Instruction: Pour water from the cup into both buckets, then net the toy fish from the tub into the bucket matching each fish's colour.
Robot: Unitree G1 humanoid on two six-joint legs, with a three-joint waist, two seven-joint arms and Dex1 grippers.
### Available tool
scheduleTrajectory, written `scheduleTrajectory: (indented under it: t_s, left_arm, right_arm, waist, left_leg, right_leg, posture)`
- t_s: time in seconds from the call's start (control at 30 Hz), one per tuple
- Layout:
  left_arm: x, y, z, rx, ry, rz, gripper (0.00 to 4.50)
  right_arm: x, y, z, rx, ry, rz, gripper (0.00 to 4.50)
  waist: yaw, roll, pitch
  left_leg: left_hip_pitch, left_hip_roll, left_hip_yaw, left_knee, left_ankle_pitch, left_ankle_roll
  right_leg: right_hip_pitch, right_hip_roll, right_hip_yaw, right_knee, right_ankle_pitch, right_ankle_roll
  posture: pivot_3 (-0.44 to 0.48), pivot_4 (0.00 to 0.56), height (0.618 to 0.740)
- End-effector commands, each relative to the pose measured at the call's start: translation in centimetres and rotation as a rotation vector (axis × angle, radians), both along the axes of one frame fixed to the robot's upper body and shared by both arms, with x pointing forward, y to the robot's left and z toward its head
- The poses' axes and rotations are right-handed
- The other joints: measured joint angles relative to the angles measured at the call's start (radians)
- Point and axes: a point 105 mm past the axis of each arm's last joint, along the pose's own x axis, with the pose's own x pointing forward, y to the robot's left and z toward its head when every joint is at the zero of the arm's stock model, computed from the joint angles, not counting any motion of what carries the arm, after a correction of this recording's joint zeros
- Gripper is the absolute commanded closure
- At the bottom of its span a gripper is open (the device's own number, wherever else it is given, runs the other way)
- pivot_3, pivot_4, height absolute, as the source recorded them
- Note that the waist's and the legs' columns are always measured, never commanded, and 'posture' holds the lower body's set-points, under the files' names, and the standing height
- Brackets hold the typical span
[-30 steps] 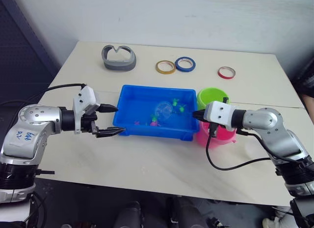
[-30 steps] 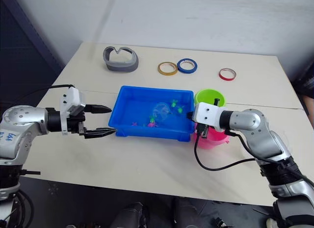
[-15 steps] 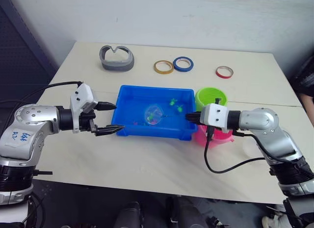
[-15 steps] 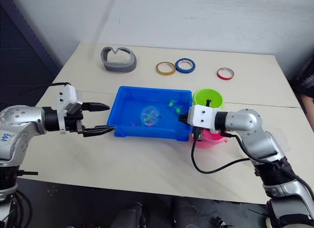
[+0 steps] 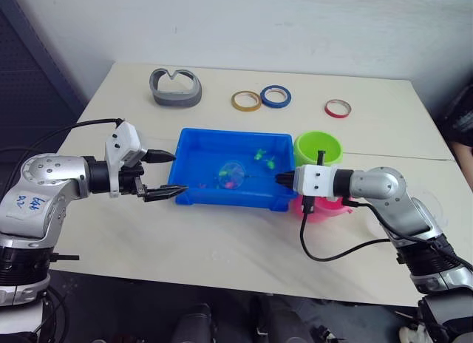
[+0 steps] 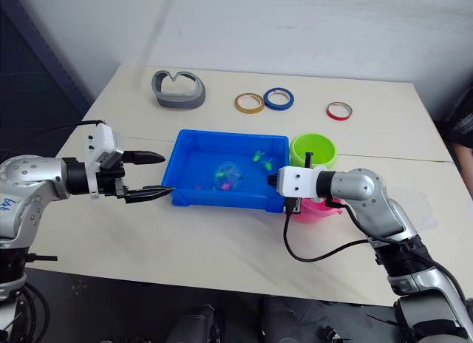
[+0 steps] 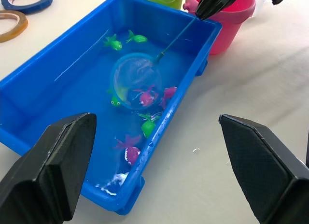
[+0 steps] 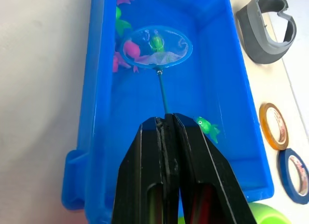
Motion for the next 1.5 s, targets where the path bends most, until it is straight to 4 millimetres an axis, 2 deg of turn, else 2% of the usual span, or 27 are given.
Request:
scheduleTrajectory:
  t_s: [0.03,0.27,0.4,0.67,0.87,1.0,1.27,1.4,1.5]
  left_arm:
    - [-0.4,0.0,1.4,0.006,-0.048,-0.012,0.06]
    - [-0.5,-0.2,1.3,0.001,-0.048,-0.014,0.06]
    - [-0.3,-0.2,1.4,-0.001,-0.051,-0.014,0.06]
    - [0.0,-0.2,1.6,-0.004,-0.059,-0.014,0.06]
    - [0.2,-0.5,1.8,-0.007,-0.066,-0.02,0.06]
    - [0.5,-0.5,1.9,-0.008,-0.073,-0.019,0.06]
    - [0.6,-1.5,1.7,-0.042,-0.072,-0.06,0.06]
    - [0.5,-3.8,2.0,-0.115,-0.06,-0.164,0.06]
    - [0.7,-5.7,2.5,-0.158,-0.058,-0.247,0.06]
  right_arm:
    - [0.6,-0.8,1.1,-0.022,-0.095,-0.013,4.5]
    - [1.6,-2.3,1.3,-0.025,-0.128,-0.071,4.5]
    - [0.6,-2.5,0.5,-0.074,-0.122,-0.011,4.5]
    - [-0.4,-2.1,-0.1,-0.044,-0.09,0.014,4.5]
    - [-0.8,-1.4,0.0,0.153,0.109,-0.045,4.5]
    - [-1.0,-1.6,0.7,0.265,0.226,-0.086,4.5]
    - [-1.4,-3.4,2.5,0.356,0.309,-0.186,4.5]
    - [-2.2,-5.5,4.7,0.435,0.3,-0.275,4.5]
    - [-3.6,-7.7,6.2,0.486,0.268,-0.357,4.5]
  waist:
    - [0.0,0.0,0.0]
    - [-0.001,0.0,0.0]
    - [0.0,0.0,0.0]
    - [-0.001,0.0,0.0]
    - [0.0,0.0,0.0]
    - [0.002,0.0,0.0]
    - [0.002,0.0,0.0]
    - [0.004,0.0,0.0]
    - [0.007,0.0,0.0]
  left_leg:
    - [0.0,0.0,0.0,0.0,0.0,0.0]
    - [0.0,0.0,0.0,0.0,0.0,0.0]
    - [0.0,0.0,0.0,0.0,0.0,0.0]
    - [0.0,0.0,0.0,0.0,0.0,0.0]
    - [0.0,0.0,0.0,0.0,0.0,0.0]
    - [0.0,0.0,0.0,0.0,0.0,0.0]
    - [0.0,0.0,0.0,0.0,0.0,0.0]
    - [0.0,0.0,0.0,0.0,0.0,0.0]
    - [0.0,0.0,0.0,0.0,0.0,0.0]
  right_leg:
    - [0.0,0.0,0.0,0.0,0.0,0.0]
    - [0.0,0.0,0.0,0.0,0.0,0.0]
    - [0.0,0.0,0.0,0.0,0.0,0.0]
    - [0.0,0.0,0.0,0.0,0.0,0.0]
    - [0.0,0.0,0.0,0.0,0.0,0.0]
    - [0.0,0.0,0.0,0.0,0.0,0.0]
    - [0.0,0.0,0.0,0.0,0.0,0.0]
    - [0.0,0.0,0.0,0.0,0.0,0.0]
    - [0.001,0.0,0.0,0.0,0.0,0.0]
  posture:
    - [0.0,0.15,0.74]
    - [0.0,0.15,0.74]
    - [0.0,0.15,0.74]
    - [0.0,0.15,0.74]
    - [0.0,0.15,0.74]
    - [0.0,0.15,0.74]
    - [0.0,0.15,0.74]
    - [0.0,0.15,0.74]
    - [0.0,0.15,0.74]
